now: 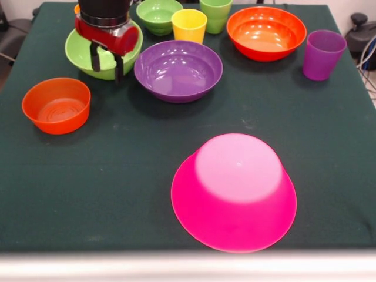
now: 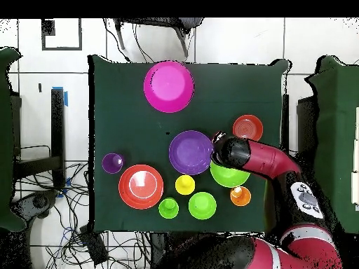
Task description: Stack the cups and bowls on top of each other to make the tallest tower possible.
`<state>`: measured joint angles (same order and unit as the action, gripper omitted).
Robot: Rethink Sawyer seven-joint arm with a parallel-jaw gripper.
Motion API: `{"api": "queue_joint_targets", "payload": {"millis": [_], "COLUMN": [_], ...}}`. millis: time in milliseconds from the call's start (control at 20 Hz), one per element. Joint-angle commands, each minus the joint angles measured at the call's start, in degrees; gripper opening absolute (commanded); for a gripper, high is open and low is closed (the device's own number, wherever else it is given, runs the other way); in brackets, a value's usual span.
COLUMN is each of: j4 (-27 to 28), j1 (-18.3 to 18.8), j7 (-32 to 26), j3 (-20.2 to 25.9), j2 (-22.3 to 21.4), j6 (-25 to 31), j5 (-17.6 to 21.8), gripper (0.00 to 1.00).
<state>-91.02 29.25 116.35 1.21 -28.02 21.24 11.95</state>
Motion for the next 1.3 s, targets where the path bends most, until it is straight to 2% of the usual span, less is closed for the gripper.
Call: {"api": "queue_joint_targets", "payload": {"millis": [50, 400, 650, 850, 1300], "j4": [-0.49, -2.83, -2.96, -5.38, -6.03], "j1": [-1.93, -3.0, -3.28, -3.27, -1.89], "j7": [-0.21, 0.91, 1.72, 2.98, 3.02], "j3": [1.82, 1.21, 1.2, 1.0, 1.19], "j2": [-1.49, -4.28, -3.6, -3.52, -3.19], "j6": [4.67, 6.19, 5.53, 2.93, 2.54], "j5": [2.28, 1.1, 0.67, 0.83, 0.29], "gripper": [1.0, 1.0, 1.0, 1.0, 1.0]}}
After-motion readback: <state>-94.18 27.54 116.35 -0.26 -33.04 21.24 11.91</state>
